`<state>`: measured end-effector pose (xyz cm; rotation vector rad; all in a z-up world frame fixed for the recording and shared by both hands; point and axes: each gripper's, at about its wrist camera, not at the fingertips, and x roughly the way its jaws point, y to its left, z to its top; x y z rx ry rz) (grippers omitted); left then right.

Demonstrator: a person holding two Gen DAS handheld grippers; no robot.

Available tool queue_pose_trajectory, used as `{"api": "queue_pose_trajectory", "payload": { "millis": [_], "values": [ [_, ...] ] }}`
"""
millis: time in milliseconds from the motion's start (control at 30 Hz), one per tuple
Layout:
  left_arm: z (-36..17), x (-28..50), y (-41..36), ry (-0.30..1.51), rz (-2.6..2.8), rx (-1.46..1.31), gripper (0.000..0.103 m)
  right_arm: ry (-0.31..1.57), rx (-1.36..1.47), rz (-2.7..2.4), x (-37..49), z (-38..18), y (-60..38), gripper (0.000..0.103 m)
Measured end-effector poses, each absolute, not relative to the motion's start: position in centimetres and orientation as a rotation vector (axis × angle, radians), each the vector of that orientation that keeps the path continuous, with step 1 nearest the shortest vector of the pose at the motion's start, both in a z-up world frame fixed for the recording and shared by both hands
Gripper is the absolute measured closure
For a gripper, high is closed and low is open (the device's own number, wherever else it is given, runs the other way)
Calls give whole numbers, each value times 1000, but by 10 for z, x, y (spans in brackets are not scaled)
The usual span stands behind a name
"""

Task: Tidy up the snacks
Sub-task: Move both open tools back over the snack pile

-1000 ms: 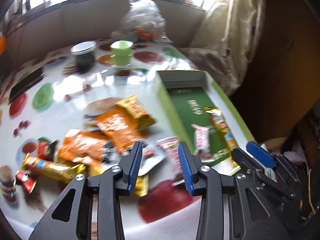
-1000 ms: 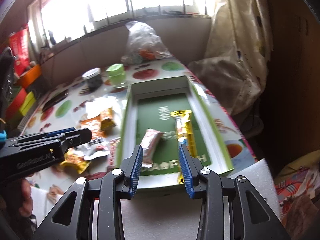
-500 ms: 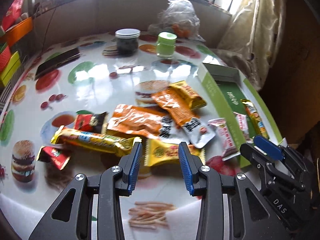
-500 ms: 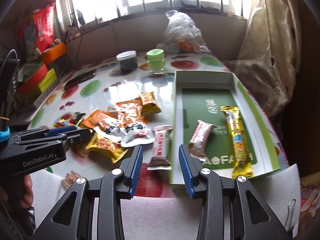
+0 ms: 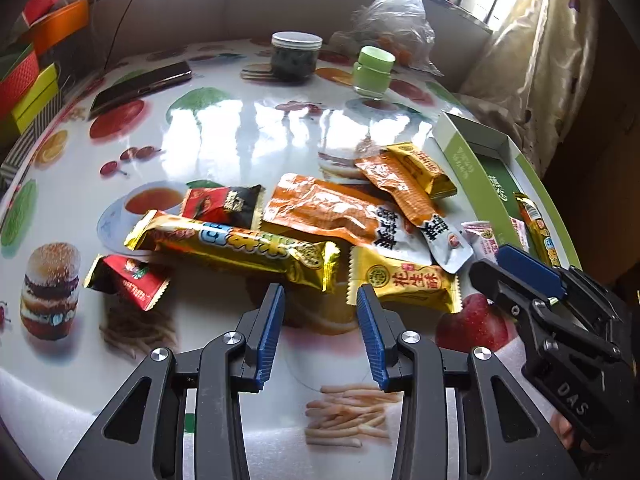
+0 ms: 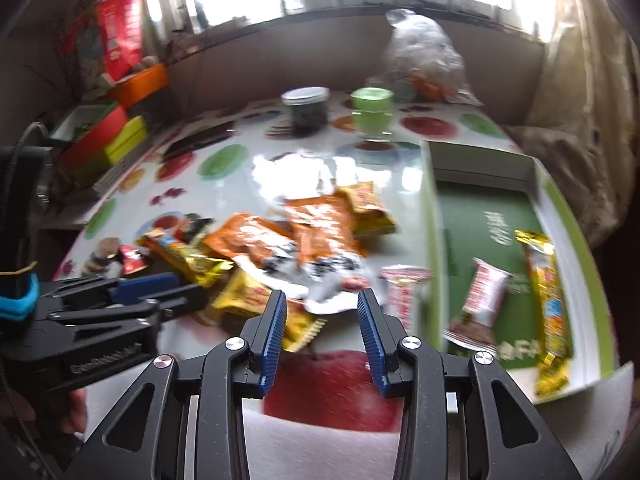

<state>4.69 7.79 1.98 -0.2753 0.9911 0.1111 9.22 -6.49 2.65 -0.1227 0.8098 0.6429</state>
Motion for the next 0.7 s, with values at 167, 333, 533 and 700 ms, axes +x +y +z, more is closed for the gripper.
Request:
{"api": "queue_pose_trajectory", "payload": {
  "millis": [167, 333, 533, 700],
  "values": [
    [19, 44, 92, 986, 140, -294, 64, 841, -173, 757, 89, 16, -43, 66],
    [23, 37, 109, 964, 178, -312, 64, 858, -233, 793, 90, 7, -27, 66],
    [25, 29, 133, 942, 241, -353, 64, 852, -297, 801, 90, 1, -19, 66],
    [23, 28, 150, 943, 250, -426, 64, 846, -337, 800, 88, -2, -13, 66]
  ]
}}
